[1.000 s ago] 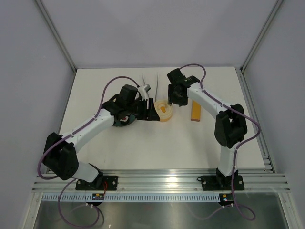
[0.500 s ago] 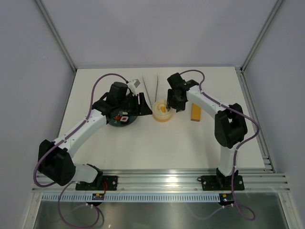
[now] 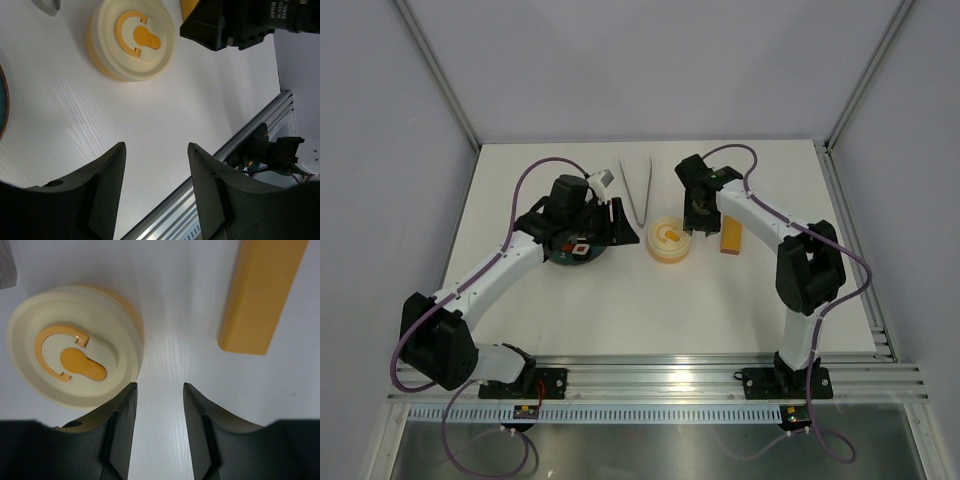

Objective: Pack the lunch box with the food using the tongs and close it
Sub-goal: Adjust the packing box at the center of the board, then reset both arms

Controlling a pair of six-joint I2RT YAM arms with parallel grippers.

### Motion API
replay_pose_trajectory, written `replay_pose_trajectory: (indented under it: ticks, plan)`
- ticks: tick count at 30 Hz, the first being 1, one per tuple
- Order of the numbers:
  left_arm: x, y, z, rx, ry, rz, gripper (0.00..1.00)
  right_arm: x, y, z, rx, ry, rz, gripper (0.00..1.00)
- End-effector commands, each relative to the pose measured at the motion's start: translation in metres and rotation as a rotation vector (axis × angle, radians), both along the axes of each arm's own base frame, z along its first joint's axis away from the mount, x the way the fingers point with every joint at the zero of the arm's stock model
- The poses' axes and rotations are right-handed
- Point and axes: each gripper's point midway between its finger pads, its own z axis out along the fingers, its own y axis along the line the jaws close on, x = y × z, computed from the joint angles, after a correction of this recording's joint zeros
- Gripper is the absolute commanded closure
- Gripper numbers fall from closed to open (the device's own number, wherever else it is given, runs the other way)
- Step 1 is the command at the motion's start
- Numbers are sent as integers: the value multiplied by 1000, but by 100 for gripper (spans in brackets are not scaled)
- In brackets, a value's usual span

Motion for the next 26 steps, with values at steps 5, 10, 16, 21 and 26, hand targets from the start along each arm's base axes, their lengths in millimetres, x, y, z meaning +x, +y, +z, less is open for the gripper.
replay_pose_trajectory:
  ticks: [5, 10, 16, 21, 26]
  plan:
    - [-2, 0, 28, -55, -74, -8, 43, -6, -23, 99, 29, -215, -9, 37]
    - [-4, 8, 64, -69, -175, 10, 28, -34, -48, 115, 53, -319, -48, 12]
    - [-20, 7, 119, -144, -319, -72, 1, -75, -74, 115, 96, -374, -120, 5]
    - [-29, 20, 157, -139, -454, -59, 1, -97, -92, 120, 125, -437, -189, 4]
    - [-30, 36, 174, -96, -531, -13, 1, -108, -113, 105, 56, -440, -246, 4]
